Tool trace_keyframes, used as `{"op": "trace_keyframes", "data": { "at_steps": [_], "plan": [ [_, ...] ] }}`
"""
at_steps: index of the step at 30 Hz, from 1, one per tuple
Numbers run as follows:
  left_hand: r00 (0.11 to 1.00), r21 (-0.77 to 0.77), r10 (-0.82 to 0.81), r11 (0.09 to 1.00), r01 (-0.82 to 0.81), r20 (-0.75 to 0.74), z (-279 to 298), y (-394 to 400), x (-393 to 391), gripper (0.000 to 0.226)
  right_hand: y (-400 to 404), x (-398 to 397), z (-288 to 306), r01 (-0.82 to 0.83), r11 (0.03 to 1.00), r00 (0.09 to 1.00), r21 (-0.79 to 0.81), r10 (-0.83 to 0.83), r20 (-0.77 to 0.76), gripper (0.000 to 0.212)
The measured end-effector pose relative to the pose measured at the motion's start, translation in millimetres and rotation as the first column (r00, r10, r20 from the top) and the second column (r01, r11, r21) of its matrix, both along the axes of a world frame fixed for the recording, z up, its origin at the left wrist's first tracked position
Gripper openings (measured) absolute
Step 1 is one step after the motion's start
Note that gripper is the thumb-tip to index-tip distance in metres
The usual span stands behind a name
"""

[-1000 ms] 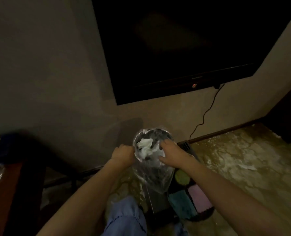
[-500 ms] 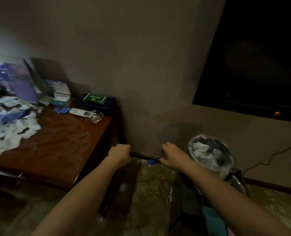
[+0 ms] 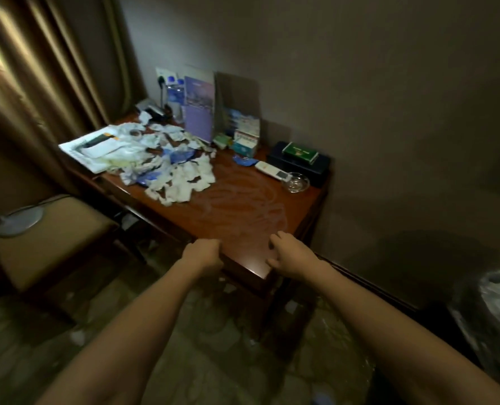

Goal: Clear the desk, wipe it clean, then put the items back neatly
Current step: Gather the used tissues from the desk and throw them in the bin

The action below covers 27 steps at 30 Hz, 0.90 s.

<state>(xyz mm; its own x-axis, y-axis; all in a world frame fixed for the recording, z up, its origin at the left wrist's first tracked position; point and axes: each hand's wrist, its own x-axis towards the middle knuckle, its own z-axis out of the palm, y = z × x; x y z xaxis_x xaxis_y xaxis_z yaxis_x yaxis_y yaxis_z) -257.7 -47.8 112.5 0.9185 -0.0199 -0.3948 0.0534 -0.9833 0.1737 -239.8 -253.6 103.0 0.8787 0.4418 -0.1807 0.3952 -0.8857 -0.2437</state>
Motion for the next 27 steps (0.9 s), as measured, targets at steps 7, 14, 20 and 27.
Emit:
{"op": "trace_keyframes", "data": {
  "at_steps": [7, 14, 20, 27],
  "plan": [
    [0.998, 0.009, 0.066, 0.998, -0.066, 0.012, -2, 97, 23, 0.021, 86, 25, -12, 0.001, 0.999, 1.000, 0.036, 0.000, -0.022, 0.034],
    [0.998, -0.021, 0.061, 0.998, -0.062, -0.020, -28, 128, 71, 0.024, 108, 78, -34, 0.056, 0.998, 0.997, -0.011, -0.056, -0.057, 0.034],
    [0.997, -0.046, 0.029, 0.998, -0.032, -0.069, -52, 159, 159, 0.023, 133, 166, -62, 0.110, 0.994, 0.987, 0.002, -0.109, -0.120, 0.036],
    [0.991, 0.020, -0.002, 1.000, 0.005, -0.134, -58, 194, 281, 0.051, 171, 272, -82, 0.200, 0.978, 0.962, 0.063, -0.184, -0.201, 0.038]
  ]
}}
